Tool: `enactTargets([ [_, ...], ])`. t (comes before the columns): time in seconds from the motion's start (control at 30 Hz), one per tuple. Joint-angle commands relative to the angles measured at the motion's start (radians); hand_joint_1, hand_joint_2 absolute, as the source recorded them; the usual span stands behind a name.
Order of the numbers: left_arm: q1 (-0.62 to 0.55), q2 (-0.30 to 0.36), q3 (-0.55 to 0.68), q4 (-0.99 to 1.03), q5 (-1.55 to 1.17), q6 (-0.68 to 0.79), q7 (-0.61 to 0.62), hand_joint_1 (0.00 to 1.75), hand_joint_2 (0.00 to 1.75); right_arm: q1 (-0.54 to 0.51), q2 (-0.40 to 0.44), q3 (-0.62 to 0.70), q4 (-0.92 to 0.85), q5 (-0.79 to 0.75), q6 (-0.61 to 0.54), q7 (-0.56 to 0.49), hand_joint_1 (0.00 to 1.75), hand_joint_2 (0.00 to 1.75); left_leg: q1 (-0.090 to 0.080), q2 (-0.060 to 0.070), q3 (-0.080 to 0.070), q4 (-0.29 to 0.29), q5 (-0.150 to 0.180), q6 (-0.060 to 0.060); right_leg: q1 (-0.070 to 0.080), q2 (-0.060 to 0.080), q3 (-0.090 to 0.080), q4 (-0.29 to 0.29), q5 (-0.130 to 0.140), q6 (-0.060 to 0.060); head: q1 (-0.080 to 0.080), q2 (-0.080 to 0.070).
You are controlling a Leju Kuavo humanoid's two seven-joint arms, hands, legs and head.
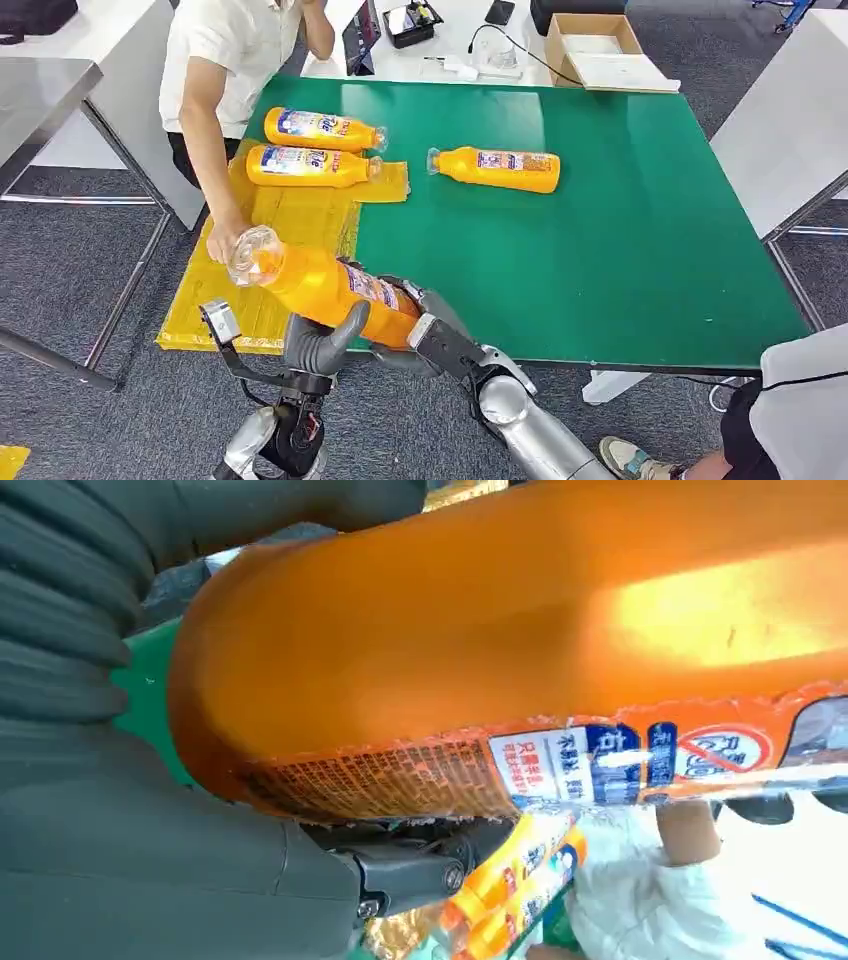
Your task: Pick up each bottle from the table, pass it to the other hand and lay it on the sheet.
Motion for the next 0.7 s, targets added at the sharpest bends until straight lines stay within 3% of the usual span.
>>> enactTargets([
  [0.03,-0.030,0.018,0.043,0.007,-0.052,0.056,-0.015,1.75,1.75,0.053,-0.052,0.037,0.000,0.021,-0.058,-0.018,0.00,0.00,0.001,-0.002,0.003,-0.001,-0.001,-0.001,0.001,-0.002,0.004,-0.001,-0.001,-0.001,0.000,0.000],
  [0.1,-0.039,0.046,0.116,0.034,0.038,0.030,0.064,1.75,1.75,0.101,-0.059,0.020,-0.077,0.050,-0.095,-0.038,0.00,0.00,0.000,-0.002,0.004,-0.002,-0.001,-0.001,0.001,-0.002,0.005,-0.001,-0.002,-0.002,0.000,0.000],
  [0.13,-0.059,0.041,0.179,0.071,0.076,0.079,0.086,1.75,1.75,0.122,-0.045,0.018,-0.122,0.024,-0.051,-0.078,0.00,0.00,0.000,-0.001,0.004,-0.002,-0.001,-0.001,0.001,-0.001,0.004,-0.001,-0.001,-0.002,0.000,0.000],
  [0.2,-0.134,0.061,0.278,0.173,0.153,0.118,0.129,1.75,1.75,0.136,-0.025,0.082,-0.192,0.062,-0.040,-0.091,0.00,0.00,0.000,-0.001,0.004,-0.001,-0.001,-0.002,0.000,-0.001,0.004,0.000,-0.001,-0.002,0.000,0.000],
  [0.27,-0.186,0.071,0.348,0.237,0.185,0.162,0.144,1.75,1.75,0.135,-0.003,0.144,-0.210,0.137,-0.102,-0.091,0.00,0.00,0.001,0.002,0.001,-0.001,0.000,-0.002,0.001,0.002,0.000,0.000,0.000,-0.002,0.000,0.000],
  [0.5,-0.174,0.064,0.344,0.220,0.184,0.167,0.148,1.75,1.75,0.125,-0.011,0.155,-0.197,0.129,-0.115,-0.093,0.00,0.00,0.002,0.001,0.005,-0.002,-0.001,-0.003,0.002,0.001,0.002,0.002,-0.002,-0.004,0.001,0.000],
  [0.6,-0.214,0.085,0.364,0.240,0.148,0.286,0.124,1.75,1.75,0.152,0.026,0.162,-0.240,0.087,-0.147,-0.099,0.00,0.00,0.002,0.001,0.001,0.000,0.000,-0.002,0.002,0.001,0.000,0.003,-0.001,-0.002,0.000,0.000],
  [0.7,-0.311,0.141,0.287,0.361,-0.228,0.530,0.005,1.75,1.75,0.170,0.050,0.161,-0.243,0.072,-0.261,-0.067,0.00,0.00,0.002,0.000,0.001,0.000,0.001,-0.003,0.002,-0.001,0.000,0.003,-0.002,-0.003,0.001,0.000],
])
